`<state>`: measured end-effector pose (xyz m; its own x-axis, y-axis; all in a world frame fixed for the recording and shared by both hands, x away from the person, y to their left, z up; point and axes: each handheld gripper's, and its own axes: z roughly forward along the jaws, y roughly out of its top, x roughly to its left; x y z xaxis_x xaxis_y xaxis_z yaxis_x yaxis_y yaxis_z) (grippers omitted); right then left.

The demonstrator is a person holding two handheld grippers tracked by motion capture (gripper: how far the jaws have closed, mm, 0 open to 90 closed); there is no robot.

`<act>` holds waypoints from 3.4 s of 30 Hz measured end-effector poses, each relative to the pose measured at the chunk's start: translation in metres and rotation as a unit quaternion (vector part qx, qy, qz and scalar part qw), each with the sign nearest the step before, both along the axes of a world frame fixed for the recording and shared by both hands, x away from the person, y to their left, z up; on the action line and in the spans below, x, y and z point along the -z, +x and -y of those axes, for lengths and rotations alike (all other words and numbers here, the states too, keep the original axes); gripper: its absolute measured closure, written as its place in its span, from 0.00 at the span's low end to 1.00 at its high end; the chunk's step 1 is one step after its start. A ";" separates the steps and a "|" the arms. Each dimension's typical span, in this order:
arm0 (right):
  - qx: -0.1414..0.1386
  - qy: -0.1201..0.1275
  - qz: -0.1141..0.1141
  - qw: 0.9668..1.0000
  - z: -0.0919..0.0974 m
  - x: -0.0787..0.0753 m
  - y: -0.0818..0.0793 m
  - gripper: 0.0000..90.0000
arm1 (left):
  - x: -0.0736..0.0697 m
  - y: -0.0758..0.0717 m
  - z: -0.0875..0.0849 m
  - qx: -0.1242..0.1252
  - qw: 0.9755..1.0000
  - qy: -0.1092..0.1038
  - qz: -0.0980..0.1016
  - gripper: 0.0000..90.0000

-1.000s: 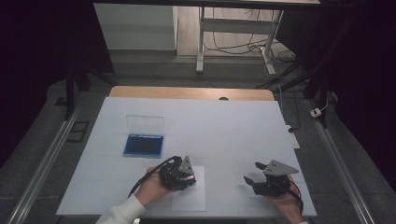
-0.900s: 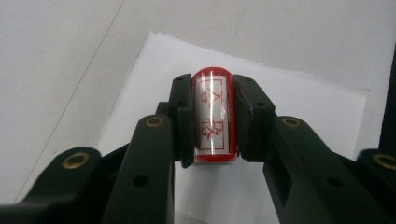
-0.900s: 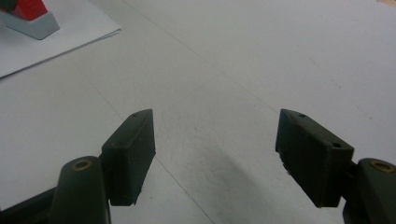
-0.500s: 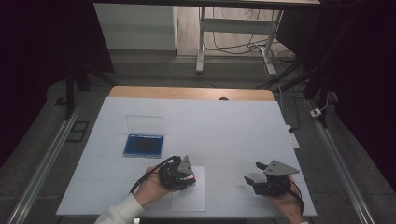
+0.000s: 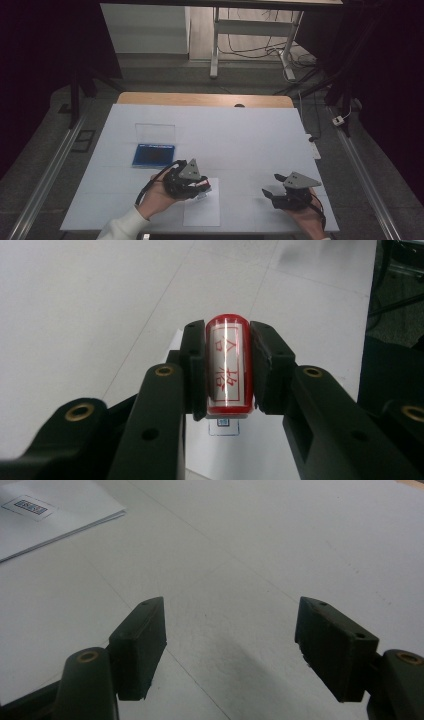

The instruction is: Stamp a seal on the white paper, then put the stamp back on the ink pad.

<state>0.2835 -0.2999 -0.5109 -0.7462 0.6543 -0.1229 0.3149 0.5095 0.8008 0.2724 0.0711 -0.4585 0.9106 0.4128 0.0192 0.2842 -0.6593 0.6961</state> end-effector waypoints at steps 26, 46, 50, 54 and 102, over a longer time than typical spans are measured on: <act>0.003 0.002 0.001 1.000 0.001 0.000 -0.001 0.31 | -0.019 0.019 -0.043 -0.070 0.996 -0.056 0.005 0.78; 0.002 0.000 0.000 1.000 0.000 0.000 -0.001 0.32 | -0.011 0.046 -0.086 -0.158 0.985 -0.064 0.005 0.78; 0.002 0.000 0.000 1.000 0.000 0.000 -0.001 0.32 | -0.009 0.051 -0.096 -0.177 0.982 -0.066 0.004 0.78; 0.002 0.001 0.000 1.000 0.001 0.000 -0.001 0.32 | -0.006 0.054 -0.105 -0.189 0.980 -0.063 0.003 0.78; 0.001 -0.005 -0.004 1.000 -0.001 0.002 0.000 0.32 | 0.038 0.084 -0.137 -0.284 0.958 0.025 -0.020 0.77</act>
<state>0.2838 -0.2993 -0.5130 -0.7455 0.6549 -0.1239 0.3223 0.5169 0.7930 0.3561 0.2079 -0.4960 0.5392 0.8419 0.0211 0.6335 -0.4220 0.6485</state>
